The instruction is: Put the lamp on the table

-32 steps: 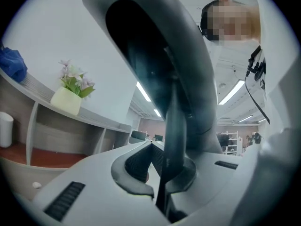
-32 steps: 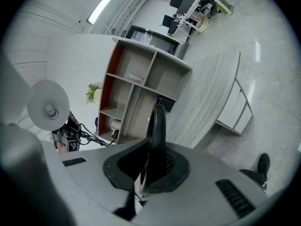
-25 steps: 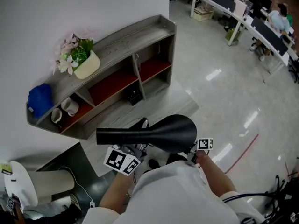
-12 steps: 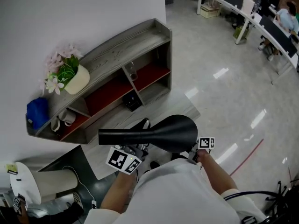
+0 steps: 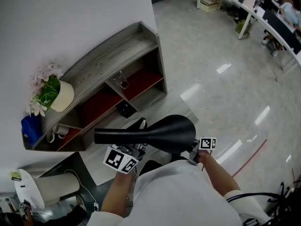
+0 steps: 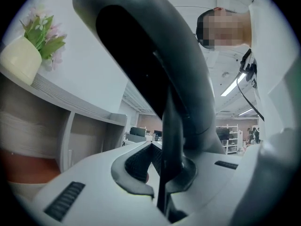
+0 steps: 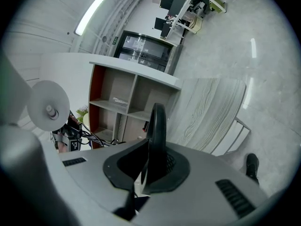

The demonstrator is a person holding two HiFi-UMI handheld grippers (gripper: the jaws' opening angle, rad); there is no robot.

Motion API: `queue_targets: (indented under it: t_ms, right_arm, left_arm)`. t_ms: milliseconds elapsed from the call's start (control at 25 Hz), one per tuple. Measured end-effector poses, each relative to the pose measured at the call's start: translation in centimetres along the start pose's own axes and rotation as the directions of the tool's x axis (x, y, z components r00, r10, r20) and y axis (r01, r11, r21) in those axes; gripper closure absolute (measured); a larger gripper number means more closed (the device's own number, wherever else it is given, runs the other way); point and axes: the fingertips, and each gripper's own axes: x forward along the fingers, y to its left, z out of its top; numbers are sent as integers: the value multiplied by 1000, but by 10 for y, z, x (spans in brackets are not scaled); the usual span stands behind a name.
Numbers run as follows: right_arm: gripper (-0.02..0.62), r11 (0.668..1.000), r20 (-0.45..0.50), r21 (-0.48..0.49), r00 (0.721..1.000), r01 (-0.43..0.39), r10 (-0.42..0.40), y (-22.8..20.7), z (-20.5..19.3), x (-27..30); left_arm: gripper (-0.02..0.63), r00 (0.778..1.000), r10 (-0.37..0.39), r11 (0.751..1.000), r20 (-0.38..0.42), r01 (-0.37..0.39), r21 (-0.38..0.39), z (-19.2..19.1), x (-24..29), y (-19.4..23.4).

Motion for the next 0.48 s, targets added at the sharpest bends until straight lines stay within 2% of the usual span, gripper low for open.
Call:
queue_targets:
  t_ms: [280, 480]
  right_arm:
    - [577, 998, 78, 44, 995, 51, -54, -25, 11, 2]
    - [577, 994, 139, 74, 986, 85, -95, -36, 15, 12]
  left_arm:
    - [598, 993, -116, 990, -30, 113, -80, -26, 32, 17]
    - [598, 981, -181, 981, -70, 175, -88, -41, 48, 35]
